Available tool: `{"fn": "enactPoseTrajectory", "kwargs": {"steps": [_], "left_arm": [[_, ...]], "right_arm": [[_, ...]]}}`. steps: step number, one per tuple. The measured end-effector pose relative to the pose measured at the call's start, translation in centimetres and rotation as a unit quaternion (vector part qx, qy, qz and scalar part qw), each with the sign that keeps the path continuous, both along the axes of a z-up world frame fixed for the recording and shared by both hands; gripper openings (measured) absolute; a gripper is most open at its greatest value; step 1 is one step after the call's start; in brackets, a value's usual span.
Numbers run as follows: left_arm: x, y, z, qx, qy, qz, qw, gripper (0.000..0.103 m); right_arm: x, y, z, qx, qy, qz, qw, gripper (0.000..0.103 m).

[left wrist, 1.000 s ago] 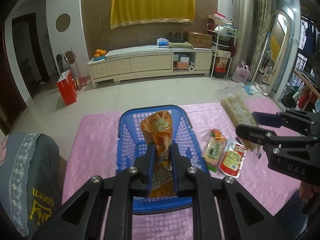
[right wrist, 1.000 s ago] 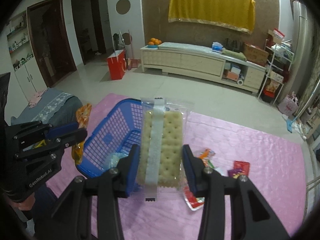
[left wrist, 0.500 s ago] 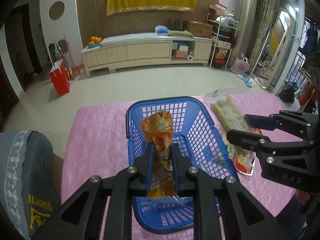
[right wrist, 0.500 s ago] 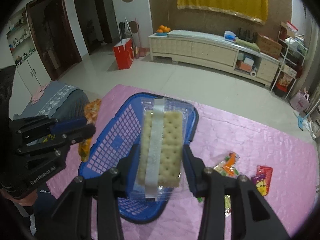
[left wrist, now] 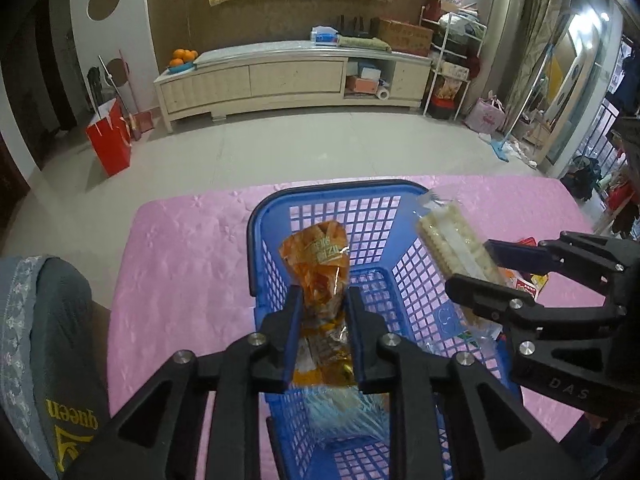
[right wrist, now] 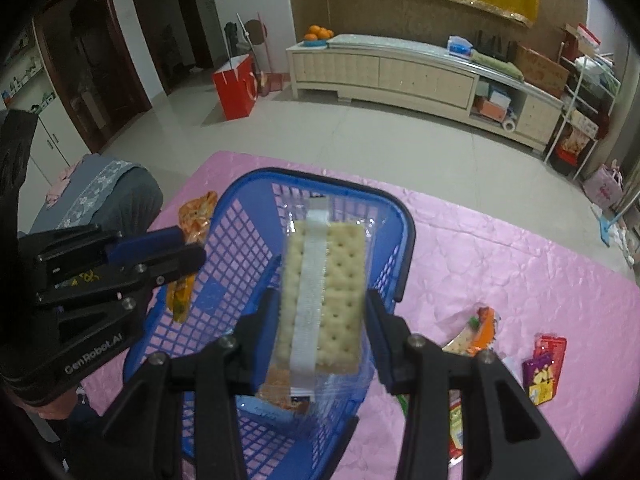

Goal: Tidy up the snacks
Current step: 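Carry both bags over the blue basket and open both tools to drop them, then move both open tools back over the remaining snacks on the bed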

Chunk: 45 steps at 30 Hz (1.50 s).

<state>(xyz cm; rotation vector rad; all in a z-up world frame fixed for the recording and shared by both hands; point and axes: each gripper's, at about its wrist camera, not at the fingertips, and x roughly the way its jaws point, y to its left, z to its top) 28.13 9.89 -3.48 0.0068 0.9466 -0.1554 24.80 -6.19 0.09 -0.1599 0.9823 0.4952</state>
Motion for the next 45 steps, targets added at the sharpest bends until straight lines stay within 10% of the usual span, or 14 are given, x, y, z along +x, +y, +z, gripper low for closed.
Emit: {"fn": "enactPoseTrajectory", "kwargs": {"steps": [7,17,45], "left_arm": [[1.8,-0.4,-0.4,-0.003,0.008,-0.003,1.0,0.019],[1.4,0.4,0.0,0.011,-0.002,0.013,0.9999,0.062],[-7.8,-8.0,5.4,0.013,-0.049,-0.035,0.9981,0.08]], "right_arm": [[1.6,0.3,-1.0,-0.005,0.009,0.004,1.0,0.047],[2.3,0.5,-1.5,-0.05,-0.022,0.0,0.999,0.077],[-5.9,-10.8,5.4,0.001,-0.035,-0.053,0.998,0.079]]}}
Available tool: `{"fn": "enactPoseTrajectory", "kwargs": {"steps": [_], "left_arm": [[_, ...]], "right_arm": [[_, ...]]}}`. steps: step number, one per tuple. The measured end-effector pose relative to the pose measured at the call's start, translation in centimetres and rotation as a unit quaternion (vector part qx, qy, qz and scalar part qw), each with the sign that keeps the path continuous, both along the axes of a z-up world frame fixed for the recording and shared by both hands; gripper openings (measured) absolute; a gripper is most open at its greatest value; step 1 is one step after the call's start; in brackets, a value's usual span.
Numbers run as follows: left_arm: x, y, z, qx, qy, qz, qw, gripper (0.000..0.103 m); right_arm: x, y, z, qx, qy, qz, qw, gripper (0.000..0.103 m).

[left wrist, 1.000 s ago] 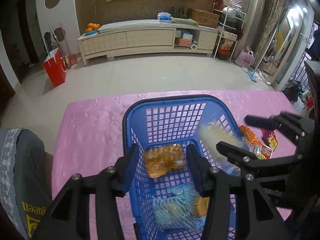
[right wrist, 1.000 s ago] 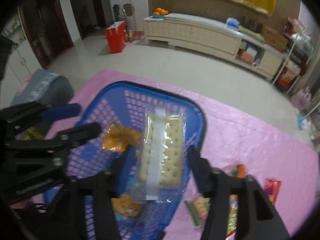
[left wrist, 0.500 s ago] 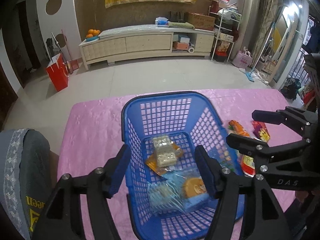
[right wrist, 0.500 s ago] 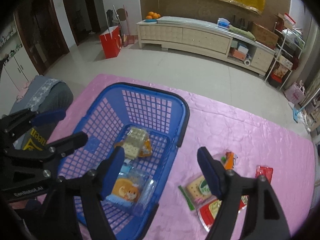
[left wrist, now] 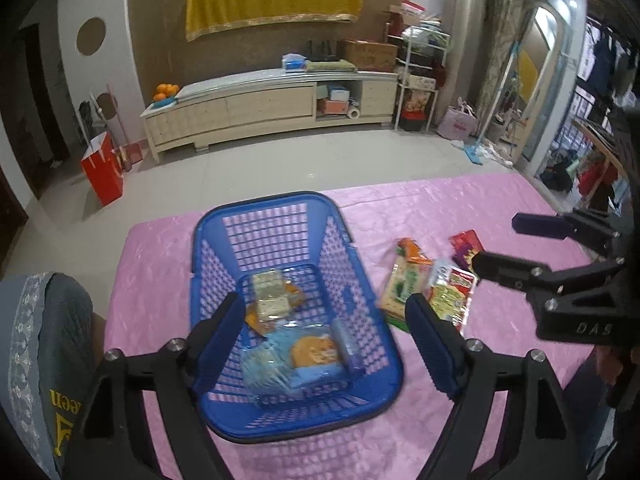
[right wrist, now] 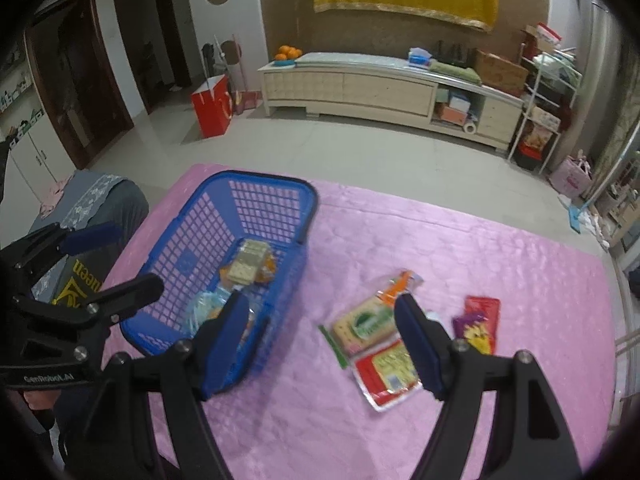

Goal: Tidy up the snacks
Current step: 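Move both open tools back over the remaining snacks on the bed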

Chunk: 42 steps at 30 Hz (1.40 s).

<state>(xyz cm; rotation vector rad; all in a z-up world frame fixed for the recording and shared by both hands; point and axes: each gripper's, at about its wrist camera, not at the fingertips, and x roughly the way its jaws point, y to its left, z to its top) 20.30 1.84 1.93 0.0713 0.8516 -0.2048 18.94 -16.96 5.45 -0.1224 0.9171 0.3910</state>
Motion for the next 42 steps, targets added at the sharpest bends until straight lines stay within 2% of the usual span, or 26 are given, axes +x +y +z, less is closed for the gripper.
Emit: {"fn": "enactPoseTrajectory", "kwargs": {"steps": [7,14,18,29,42], "left_arm": [[-0.8,-5.2,-0.6,0.007,0.006,-0.048,0.9988,0.08],[-0.9,-10.2,-2.1,0.007,0.015,-0.088,0.9959,0.08],[-0.1,-12.4,-3.7,0.006,0.033,-0.108,0.9936,0.08],[1.9,-17.8,-9.1,0.048,0.076,-0.16,0.9829,0.08],[5.9,-21.3,-15.7,0.071,0.13,-0.179,0.9726,0.08]], "right_arm": [[-1.4,-5.1,-0.2,0.002,0.001,-0.033,0.999,0.079],[-1.9,-9.7,-2.0,0.004,0.016,-0.064,0.998,0.079],[-2.1,-12.1,-3.4,0.008,0.024,-0.079,0.997,0.079],[-1.3,-17.1,-8.7,0.02,0.06,-0.102,0.993,0.079],[2.4,-20.0,-13.7,0.026,0.078,-0.113,0.99,0.079]]}}
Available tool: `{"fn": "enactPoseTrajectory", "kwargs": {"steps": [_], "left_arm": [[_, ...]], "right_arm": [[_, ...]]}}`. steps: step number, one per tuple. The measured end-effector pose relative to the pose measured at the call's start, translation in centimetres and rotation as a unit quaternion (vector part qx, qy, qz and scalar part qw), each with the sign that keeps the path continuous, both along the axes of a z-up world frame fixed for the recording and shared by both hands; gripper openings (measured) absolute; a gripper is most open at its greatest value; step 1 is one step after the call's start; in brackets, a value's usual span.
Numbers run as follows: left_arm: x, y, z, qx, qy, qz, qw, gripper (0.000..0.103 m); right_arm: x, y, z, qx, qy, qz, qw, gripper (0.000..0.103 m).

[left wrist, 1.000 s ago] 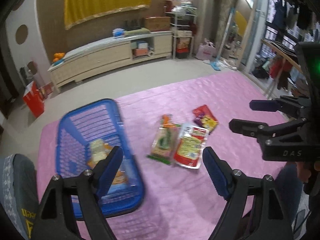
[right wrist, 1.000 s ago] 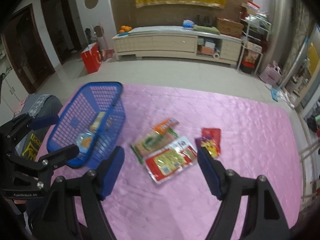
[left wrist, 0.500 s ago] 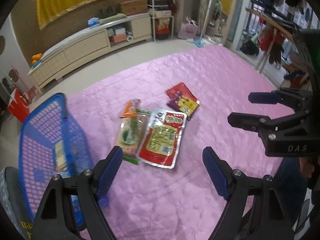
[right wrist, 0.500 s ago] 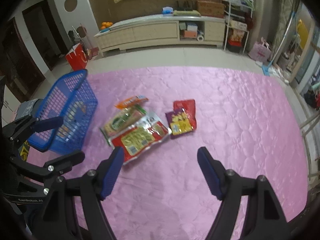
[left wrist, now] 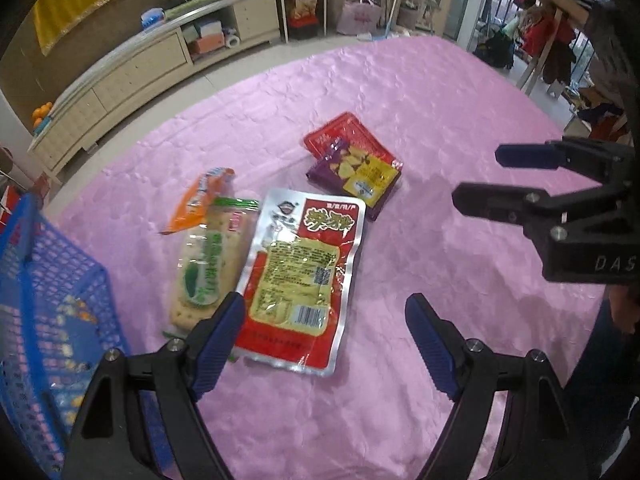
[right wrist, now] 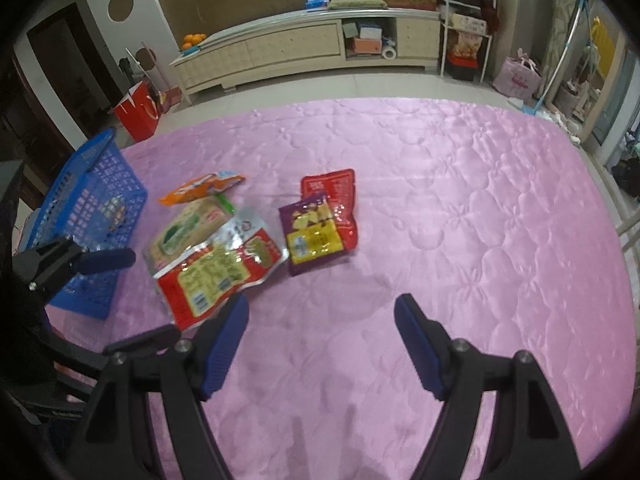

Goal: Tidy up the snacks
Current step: 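Move both open tools back over the remaining snacks on the bed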

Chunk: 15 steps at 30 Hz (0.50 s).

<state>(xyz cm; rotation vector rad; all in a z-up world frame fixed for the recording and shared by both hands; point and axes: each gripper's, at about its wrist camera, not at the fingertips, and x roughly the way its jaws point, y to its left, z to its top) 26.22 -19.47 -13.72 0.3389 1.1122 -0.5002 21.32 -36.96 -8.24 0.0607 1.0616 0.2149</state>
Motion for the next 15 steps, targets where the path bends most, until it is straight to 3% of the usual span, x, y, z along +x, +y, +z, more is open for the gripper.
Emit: {"fn": "enactPoseTrajectory", "kwargs": {"steps": [6,15], "left_arm": [[1.6,-1.0,-2.8,0.036,0.009,-0.003,0.9993,0.08],[4.4,0.0,-3.8,0.026,0.042,0.006,0.9988,0.08]], "right_arm": [[1.6,-0.2,-1.8,0.007,0.003,-0.004,1.0,0.079],[2.0,-0.9,-2.6,0.03,0.001,0.001,1.0,0.079]]}}
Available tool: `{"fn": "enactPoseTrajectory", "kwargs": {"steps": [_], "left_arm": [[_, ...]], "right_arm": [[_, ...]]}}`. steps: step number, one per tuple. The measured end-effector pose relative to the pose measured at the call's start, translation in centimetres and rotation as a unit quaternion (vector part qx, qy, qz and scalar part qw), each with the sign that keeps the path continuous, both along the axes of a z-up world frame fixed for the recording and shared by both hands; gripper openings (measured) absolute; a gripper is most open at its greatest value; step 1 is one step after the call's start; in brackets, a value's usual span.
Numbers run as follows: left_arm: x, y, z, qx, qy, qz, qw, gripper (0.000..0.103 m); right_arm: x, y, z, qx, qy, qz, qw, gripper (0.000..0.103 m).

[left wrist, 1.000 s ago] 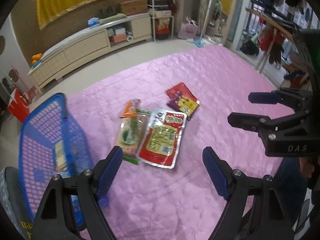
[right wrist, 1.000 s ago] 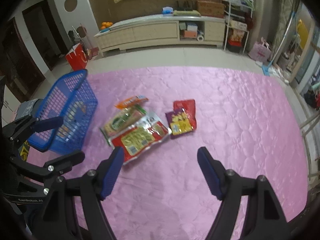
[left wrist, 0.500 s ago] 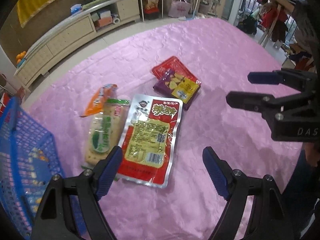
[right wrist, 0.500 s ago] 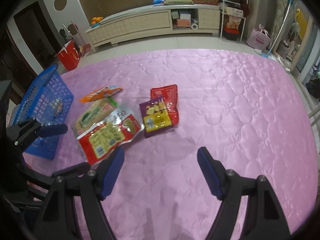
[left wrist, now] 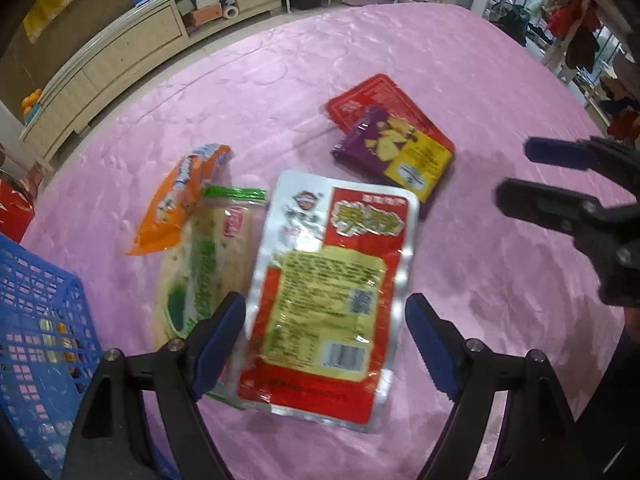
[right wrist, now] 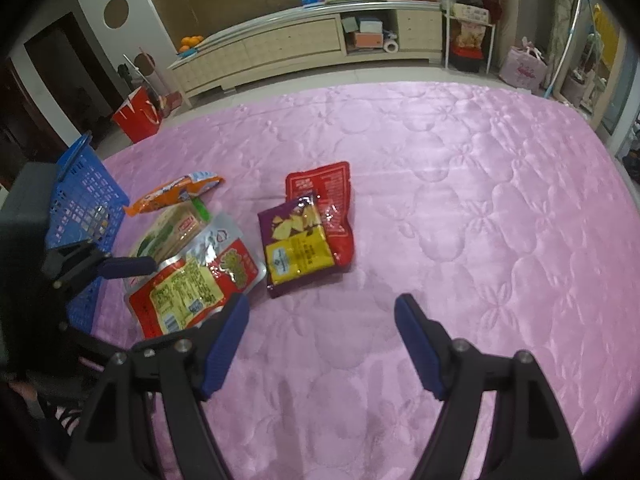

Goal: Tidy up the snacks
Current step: 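Move both open tools back over the remaining snacks on the bed, then grasp the red-and-white spicy snack pouch with the left tool while the right tool approaches the purple chip bag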

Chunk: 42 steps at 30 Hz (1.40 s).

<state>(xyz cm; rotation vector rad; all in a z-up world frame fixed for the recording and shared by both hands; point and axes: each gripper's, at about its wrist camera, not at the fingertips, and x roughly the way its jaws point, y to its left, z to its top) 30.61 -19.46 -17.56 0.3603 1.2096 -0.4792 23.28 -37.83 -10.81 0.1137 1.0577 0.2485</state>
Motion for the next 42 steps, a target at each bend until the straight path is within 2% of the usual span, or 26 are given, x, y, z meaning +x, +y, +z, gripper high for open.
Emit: {"fn": "enactPoseTrajectory", "kwargs": {"steps": [4,9,22,25,28,33,40,42], "left_arm": [[1.2,0.4,-0.6,-0.013,0.033,0.002,0.9994,0.08],[1.3,-0.8,-1.3,0.001,0.034,-0.027,0.9991,0.081],[1.2,-2.9,-2.1,0.018,0.044,-0.052,0.9975,0.08],[0.7,-3.7,-1.7,0.017,0.046,-0.046,0.9978,0.073],[0.3,-3.7,-1.5,0.015,0.044,-0.054,0.9975,0.054],[0.3,-3.7,-1.1,0.017,0.054,-0.04,0.9976,0.046],[1.6,-0.8,-0.9,-0.048,0.073,0.001,0.9962,0.032],[1.4,-1.0,-0.9,-0.042,0.066,0.002,0.9969,0.032]], "right_arm": [[0.1,-0.6,-0.2,0.006,-0.001,-0.004,1.0,0.079],[0.4,-0.7,-0.6,0.006,0.004,-0.006,1.0,0.079],[0.5,-2.0,-0.7,0.015,0.009,-0.028,0.999,0.079],[0.6,-1.8,-0.8,0.013,0.012,-0.025,1.0,0.079],[0.6,-1.6,-0.9,0.009,0.012,-0.023,1.0,0.079],[0.7,-1.4,-1.1,0.011,0.013,-0.025,1.0,0.079],[0.7,-1.1,-1.2,0.021,0.01,-0.016,1.0,0.079],[0.7,-1.0,-1.3,0.023,0.011,-0.016,1.0,0.079]]}}
